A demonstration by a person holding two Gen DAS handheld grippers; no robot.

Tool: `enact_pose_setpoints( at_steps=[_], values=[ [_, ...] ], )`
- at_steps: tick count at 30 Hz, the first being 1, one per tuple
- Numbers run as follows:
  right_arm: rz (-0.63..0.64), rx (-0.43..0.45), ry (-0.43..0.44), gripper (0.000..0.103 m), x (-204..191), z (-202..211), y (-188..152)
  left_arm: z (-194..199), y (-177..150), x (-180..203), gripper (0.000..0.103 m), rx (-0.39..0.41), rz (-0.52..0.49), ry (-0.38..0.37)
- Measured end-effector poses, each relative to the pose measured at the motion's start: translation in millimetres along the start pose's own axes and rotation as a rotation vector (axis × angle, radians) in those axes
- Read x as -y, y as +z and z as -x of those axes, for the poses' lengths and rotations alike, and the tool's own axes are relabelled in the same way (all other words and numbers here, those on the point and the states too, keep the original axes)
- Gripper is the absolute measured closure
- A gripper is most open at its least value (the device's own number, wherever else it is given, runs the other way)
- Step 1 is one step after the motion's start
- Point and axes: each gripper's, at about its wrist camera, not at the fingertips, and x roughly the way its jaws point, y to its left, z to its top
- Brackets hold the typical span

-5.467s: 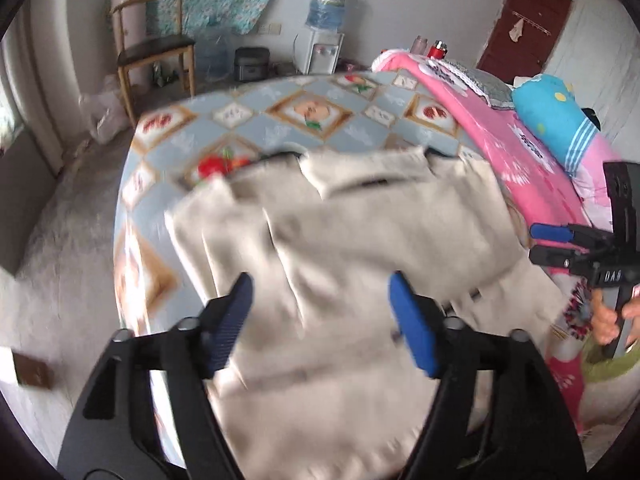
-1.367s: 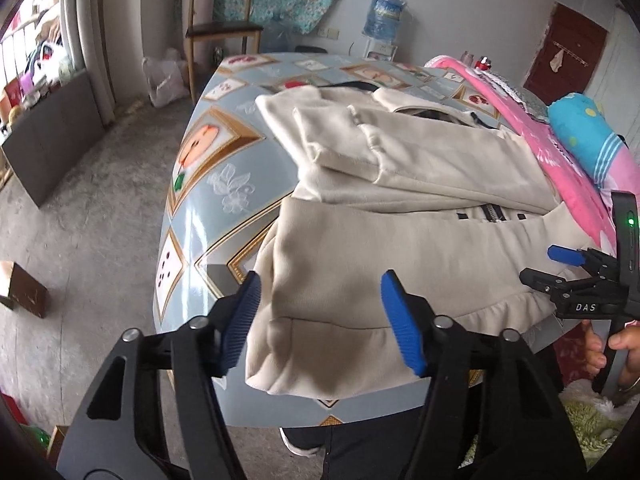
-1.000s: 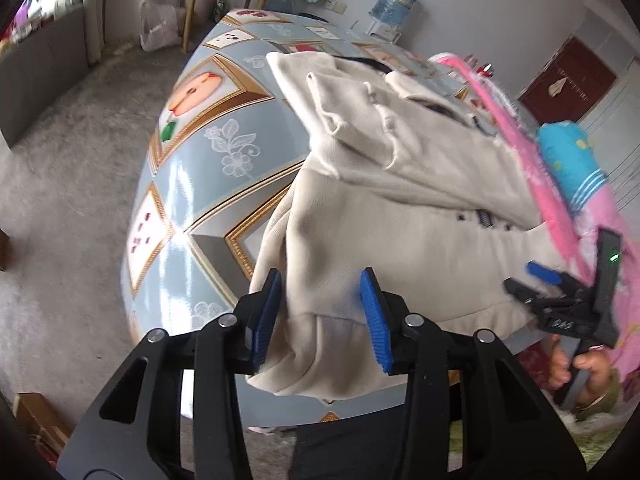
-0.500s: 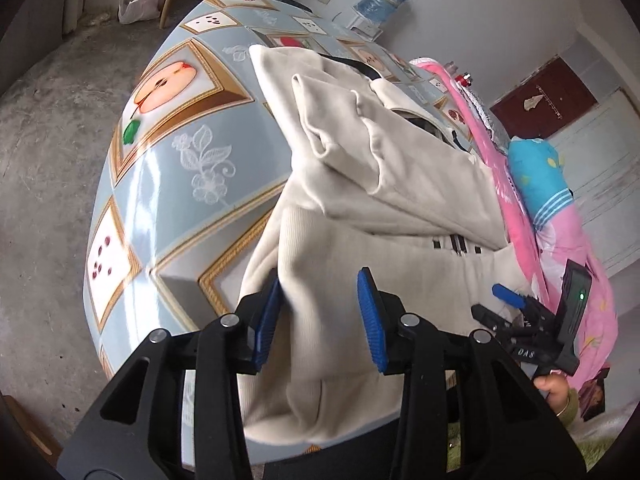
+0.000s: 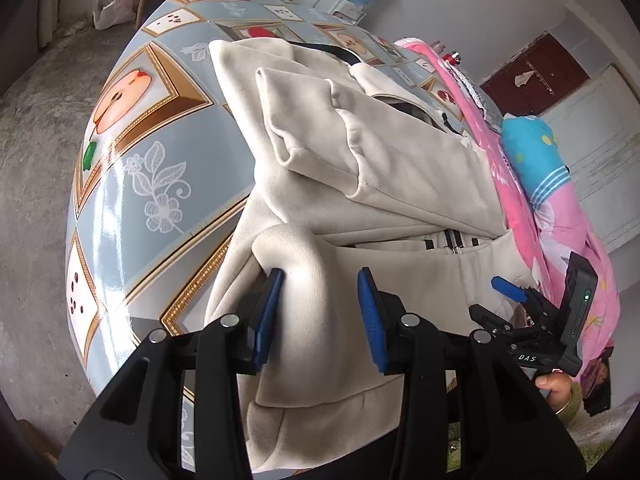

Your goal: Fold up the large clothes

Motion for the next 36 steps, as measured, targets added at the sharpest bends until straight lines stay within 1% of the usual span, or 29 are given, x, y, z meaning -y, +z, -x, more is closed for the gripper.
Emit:
enact_pose_setpoints(
  at_steps=[1, 4, 5, 6, 7, 8, 9, 10, 11, 12, 15, 17, 20, 23, 25, 26, 27, 28, 29, 31, 34, 36],
  values=[
    [0.001, 0.001, 0.000, 0.006, 0, 0, 0, 3, -2, 4, 0.067, 0.012, -0.019, -0.023],
    [0.002, 0.002, 0.000, 0.006, 0, 0, 0, 13, -6, 16, 0.067, 0.039, -0.085, -0.124],
    [0.001, 0.002, 0.001, 0.006, 0, 0, 0, 16, -9, 23, 0.067, 0.041, -0.126, -0.128],
    [0.002, 0.003, 0.001, 0.006, 0, 0, 0, 16, -10, 27, 0.067, 0.037, -0.152, -0.104],
    [0.002, 0.003, 0.001, 0.006, -1, 0, -1, 13, -12, 32, 0.067, 0.016, -0.182, -0.051],
    [0.001, 0.004, 0.000, 0.006, 0, 0, -1, 10, -12, 34, 0.067, 0.000, -0.193, -0.016],
    [0.001, 0.003, 0.000, 0.006, -1, 1, 0, 4, -12, 34, 0.067, -0.025, -0.201, 0.041],
    [0.001, 0.004, 0.000, 0.006, -1, 1, 0, -1, -12, 32, 0.067, -0.046, -0.196, 0.086],
    [0.001, 0.004, 0.000, 0.006, -1, 1, -1, -4, -11, 28, 0.067, -0.058, -0.185, 0.110],
    [0.001, 0.004, -0.001, 0.006, -1, 1, 0, -7, -8, 22, 0.067, -0.069, -0.151, 0.134],
    [0.000, 0.005, -0.001, 0.006, -1, 1, 0, -4, 0, 2, 0.067, -0.062, -0.026, 0.059],
    [0.000, 0.005, -0.001, 0.006, -1, 1, 0, -4, 4, -5, 0.067, -0.059, 0.015, 0.029],
    [0.000, 0.005, -0.001, 0.006, -1, 1, 0, -6, 6, -5, 0.067, -0.053, 0.019, -0.013],
    [0.000, 0.005, -0.001, 0.006, -1, 1, -1, -6, 7, -3, 0.067, -0.046, 0.012, -0.119],
    [0.000, 0.006, -0.001, 0.006, -1, 0, -1, -9, 8, 1, 0.067, -0.054, 0.006, -0.120],
    [0.000, 0.006, -0.001, 0.006, -1, 1, -1, -10, 8, 1, 0.067, -0.061, -0.004, -0.100],
    [0.000, 0.006, -0.001, 0.006, -1, 0, -1, -13, 8, 3, 0.067, -0.071, -0.023, -0.038],
    [0.000, 0.006, -0.001, 0.006, -1, 0, -1, -14, 7, 6, 0.070, -0.080, -0.043, 0.020],
    [0.000, 0.006, -0.001, 0.006, -1, 0, -1, -14, 8, 9, 0.072, -0.084, -0.057, 0.047],
    [0.000, 0.007, -0.001, 0.006, -1, 0, -1, -16, 9, 14, 0.072, -0.089, -0.075, 0.092],
    [0.001, 0.009, -0.001, 0.006, -1, 1, -1, -18, 6, 27, 0.074, -0.081, -0.140, 0.182],
    [0.002, 0.010, 0.000, 0.006, -1, 1, -1, -17, 3, 33, 0.083, -0.068, -0.164, 0.220]
  ],
)
